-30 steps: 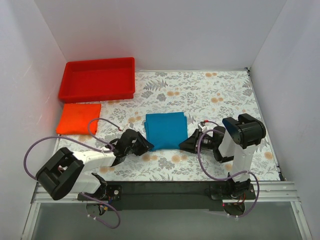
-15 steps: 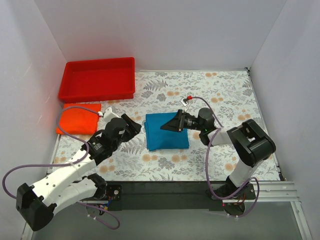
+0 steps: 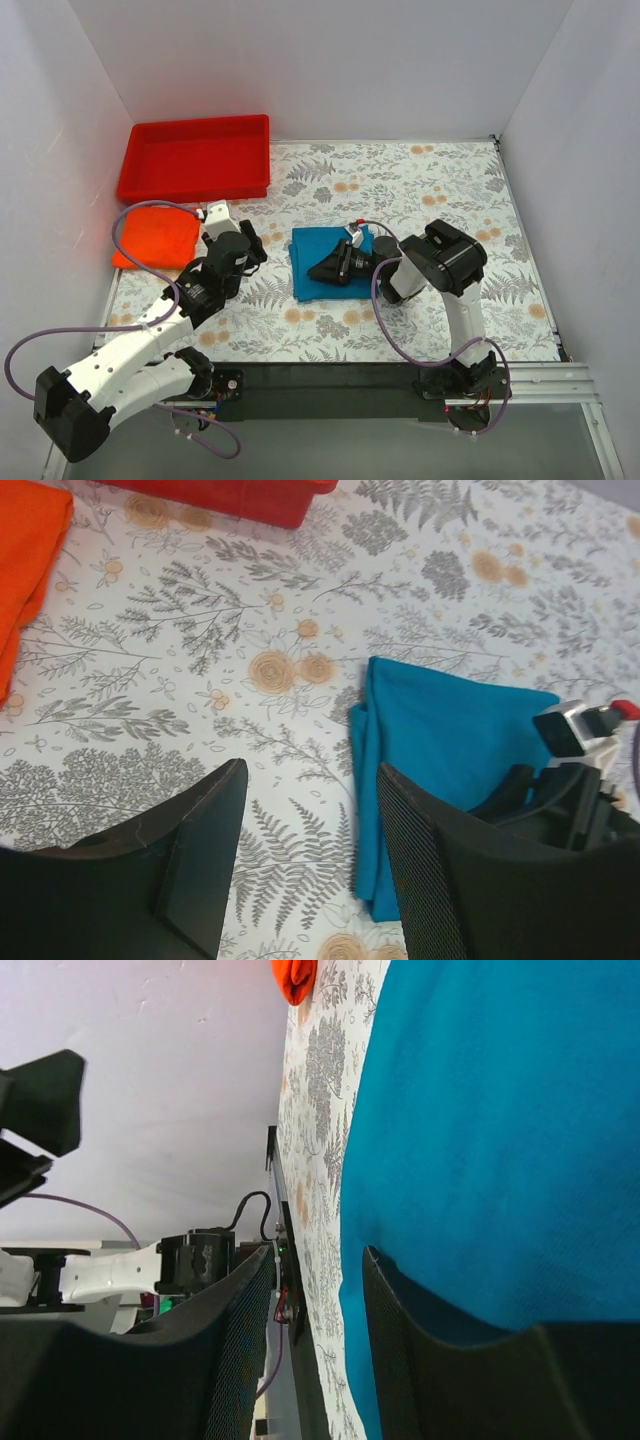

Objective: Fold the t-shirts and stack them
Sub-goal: Fold the tshirt, then neatly place the folded tshirt to the corner

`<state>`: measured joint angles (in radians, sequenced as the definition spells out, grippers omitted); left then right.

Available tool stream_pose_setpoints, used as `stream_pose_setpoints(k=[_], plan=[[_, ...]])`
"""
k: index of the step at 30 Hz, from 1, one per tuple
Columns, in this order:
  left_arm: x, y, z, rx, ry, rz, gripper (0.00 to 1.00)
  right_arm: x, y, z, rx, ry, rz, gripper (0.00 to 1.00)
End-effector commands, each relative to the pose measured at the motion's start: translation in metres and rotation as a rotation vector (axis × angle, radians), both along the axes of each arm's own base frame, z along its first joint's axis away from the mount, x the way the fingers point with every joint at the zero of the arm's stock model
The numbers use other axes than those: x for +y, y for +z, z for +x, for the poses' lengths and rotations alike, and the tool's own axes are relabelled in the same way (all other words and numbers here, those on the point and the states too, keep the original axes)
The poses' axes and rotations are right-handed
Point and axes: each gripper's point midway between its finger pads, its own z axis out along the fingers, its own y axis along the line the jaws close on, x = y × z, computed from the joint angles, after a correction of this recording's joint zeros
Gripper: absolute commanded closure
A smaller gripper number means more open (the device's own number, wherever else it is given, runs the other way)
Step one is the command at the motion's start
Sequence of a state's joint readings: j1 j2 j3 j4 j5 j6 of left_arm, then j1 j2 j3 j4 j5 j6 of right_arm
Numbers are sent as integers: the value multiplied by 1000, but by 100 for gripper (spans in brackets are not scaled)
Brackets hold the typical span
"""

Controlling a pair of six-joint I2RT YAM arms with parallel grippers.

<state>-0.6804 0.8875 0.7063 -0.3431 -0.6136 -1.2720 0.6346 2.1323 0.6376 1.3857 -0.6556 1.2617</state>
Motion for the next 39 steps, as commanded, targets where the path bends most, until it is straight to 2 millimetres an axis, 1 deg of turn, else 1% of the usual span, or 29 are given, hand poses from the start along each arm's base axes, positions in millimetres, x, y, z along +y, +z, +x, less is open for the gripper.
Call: stream_pose_setpoints(k=[1,2,3,4,6,7,8,9,10,12,13,14,15,16,17,18,19,20,21,22,23,25,27,28,30,32,33,34,39], plan=[[11,-4,5,-19,16,67,46,-14,-50,-6,84,-55,-130,51],[11,-4,5,-17,20,63,45,-11,-39,-3,52,-49,-117,51],[10,-6,4,-16,11,65,44,-11,-38,-3,52,-38,-134,51],[10,-6,4,-20,5,64,43,-7,-20,1,-17,-27,-122,51],[10,-8,5,-21,2,74,41,-2,-9,5,-58,0,-153,51],[11,-8,5,-20,7,75,41,2,13,6,-111,17,-145,51],[12,-9,6,-15,13,78,40,3,21,9,-204,36,-167,51],[13,-10,7,-8,21,74,40,9,36,15,-259,43,-168,50],[13,-11,7,-3,22,72,40,8,43,9,-271,64,-214,50],[15,-17,9,17,36,62,39,6,46,12,-377,73,-297,49],[14,-19,9,31,30,48,39,7,53,7,-385,96,-344,49],[16,-21,11,45,35,37,39,4,49,5,-441,120,-398,48],[26,-29,15,77,69,35,38,4,51,5,-467,128,-431,48],[25,-32,17,100,62,0,38,11,61,5,-518,123,-459,48],[37,-36,22,125,104,-13,38,6,51,-3,-506,157,-537,48],[40,-42,25,153,113,-24,38,2,47,3,-573,140,-617,48],[43,-44,28,170,129,-44,38,7,45,-8,-607,176,-659,47],[45,-48,28,194,128,-61,38,8,47,-11,-622,195,-704,47],[54,-50,32,205,161,-74,38,5,44,-9,-664,195,-767,46],[58,-51,33,210,172,-86,38,11,42,-18,-690,224,-788,46],[59,-52,34,216,176,-104,37,15,44,-19,-713,228,-807,46],[69,-54,35,222,207,-116,37,17,33,-29,-748,265,-882,46],[72,-57,34,232,217,-112,37,16,29,-27,-772,267,-950,46],[72,-58,34,234,217,-108,37,18,20,-31,-784,286,-989,46],[72,-60,33,245,216,-103,37,22,20,-31,-810,289,-1027,46],[71,-61,33,250,209,-103,37,27,13,-37,-833,318,-1058,47],[70,-62,33,253,205,-104,37,31,15,-35,-847,312,-1067,48],[69,-61,34,251,201,-107,37,31,8,-39,-846,338,-1090,48],[67,-65,34,266,191,-105,37,33,-5,-46,-859,386,-1140,53]])
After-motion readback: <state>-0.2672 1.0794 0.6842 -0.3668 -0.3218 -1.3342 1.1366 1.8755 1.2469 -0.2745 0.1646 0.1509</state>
